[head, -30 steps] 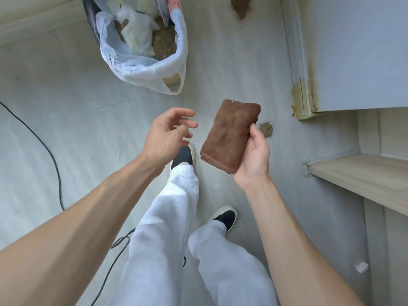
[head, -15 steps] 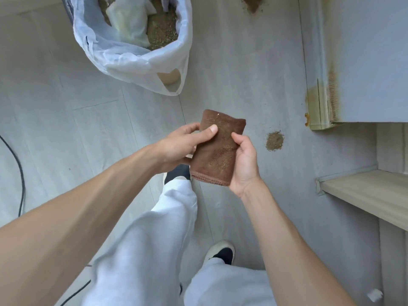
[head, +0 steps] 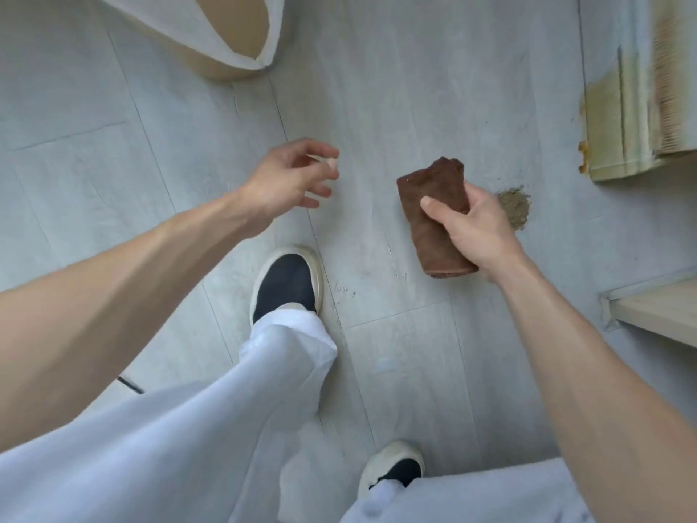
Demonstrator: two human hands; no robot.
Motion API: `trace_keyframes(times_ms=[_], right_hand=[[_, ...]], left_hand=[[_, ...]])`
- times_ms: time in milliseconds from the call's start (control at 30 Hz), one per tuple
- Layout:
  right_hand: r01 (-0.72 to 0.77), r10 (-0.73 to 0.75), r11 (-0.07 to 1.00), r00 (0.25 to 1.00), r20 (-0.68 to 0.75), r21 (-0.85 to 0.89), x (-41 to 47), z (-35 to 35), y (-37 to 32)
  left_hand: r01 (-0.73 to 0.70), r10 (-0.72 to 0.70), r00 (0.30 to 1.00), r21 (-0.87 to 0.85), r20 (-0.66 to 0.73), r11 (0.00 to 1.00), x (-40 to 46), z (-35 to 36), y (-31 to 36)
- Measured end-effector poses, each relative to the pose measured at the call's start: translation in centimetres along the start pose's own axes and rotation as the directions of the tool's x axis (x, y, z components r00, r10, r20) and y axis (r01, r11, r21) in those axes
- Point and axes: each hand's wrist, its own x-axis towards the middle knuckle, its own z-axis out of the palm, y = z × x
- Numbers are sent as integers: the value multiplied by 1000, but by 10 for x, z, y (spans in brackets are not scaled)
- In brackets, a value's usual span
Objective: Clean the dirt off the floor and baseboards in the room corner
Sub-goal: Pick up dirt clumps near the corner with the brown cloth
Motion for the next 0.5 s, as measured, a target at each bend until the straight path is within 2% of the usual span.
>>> trace_keyframes(times_ms=[200,333,500], right_hand=[[117,-125,975,992,-33,-191,2,34,16],[278,-327,809,945,-4,-518,-36,72,36],[424,-491,710,871,36,-562,-81,122,73]], left_hand=[[-93,95,992,28,-82,995,12,-11,-19],[-149,143,970,-11,-199,989,2,-22,-26],[-189,174,948,-30,-266,982,-23,-34,-37]])
